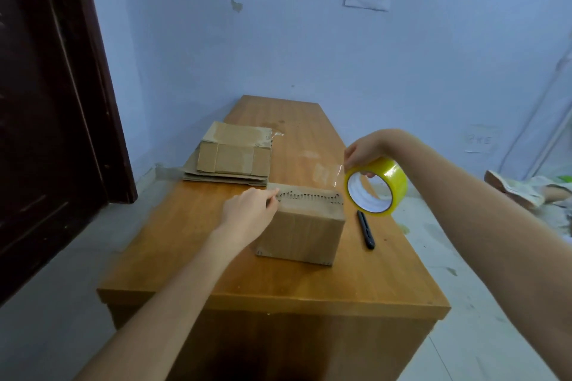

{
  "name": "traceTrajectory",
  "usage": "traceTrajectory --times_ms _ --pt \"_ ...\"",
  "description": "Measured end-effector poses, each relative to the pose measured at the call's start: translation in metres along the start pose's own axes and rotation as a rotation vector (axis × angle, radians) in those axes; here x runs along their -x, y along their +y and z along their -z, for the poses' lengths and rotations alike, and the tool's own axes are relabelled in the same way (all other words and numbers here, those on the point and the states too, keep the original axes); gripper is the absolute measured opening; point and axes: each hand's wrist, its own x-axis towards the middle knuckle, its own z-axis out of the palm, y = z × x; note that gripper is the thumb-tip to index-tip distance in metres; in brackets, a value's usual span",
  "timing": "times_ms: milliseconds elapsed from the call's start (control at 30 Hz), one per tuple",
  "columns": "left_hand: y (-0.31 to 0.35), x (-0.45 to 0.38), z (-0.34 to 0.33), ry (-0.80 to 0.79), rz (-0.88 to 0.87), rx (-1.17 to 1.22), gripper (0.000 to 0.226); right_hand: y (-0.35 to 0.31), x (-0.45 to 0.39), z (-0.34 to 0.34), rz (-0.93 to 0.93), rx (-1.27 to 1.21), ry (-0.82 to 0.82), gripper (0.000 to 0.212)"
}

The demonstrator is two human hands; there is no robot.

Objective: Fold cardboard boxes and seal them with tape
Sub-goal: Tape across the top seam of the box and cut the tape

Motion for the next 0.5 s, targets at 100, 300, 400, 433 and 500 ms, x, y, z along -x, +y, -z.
traceTrajectory --times_ms 100,300,400,433,500 --pt "-0.002 -0.005 -0.005 0.025 0.009 0.066 0.036 -0.014 0.01 0.01 0.046 0.02 0.005 0.018" --pt "-0.012 -0.017 -0.018 0.015 0.138 0.562 0.013 -0.053 0.023 0.018 0.121 0.13 -0.075 0.017" --pt "-0.014 -0.009 -0.017 0.016 0.164 0.823 0.012 -0.072 0.017 0.02 0.15 0.151 -0.068 0.028" --pt "-0.014 -0.007 -0.016 0.02 0.17 0.861 0.016 -0.078 0.015 0.02 0.16 0.161 -0.065 0.032" --pt "-0.012 -0.004 -0.014 0.023 0.208 0.966 0.031 -0.09 0.011 0.02 0.175 0.184 -0.065 0.038"
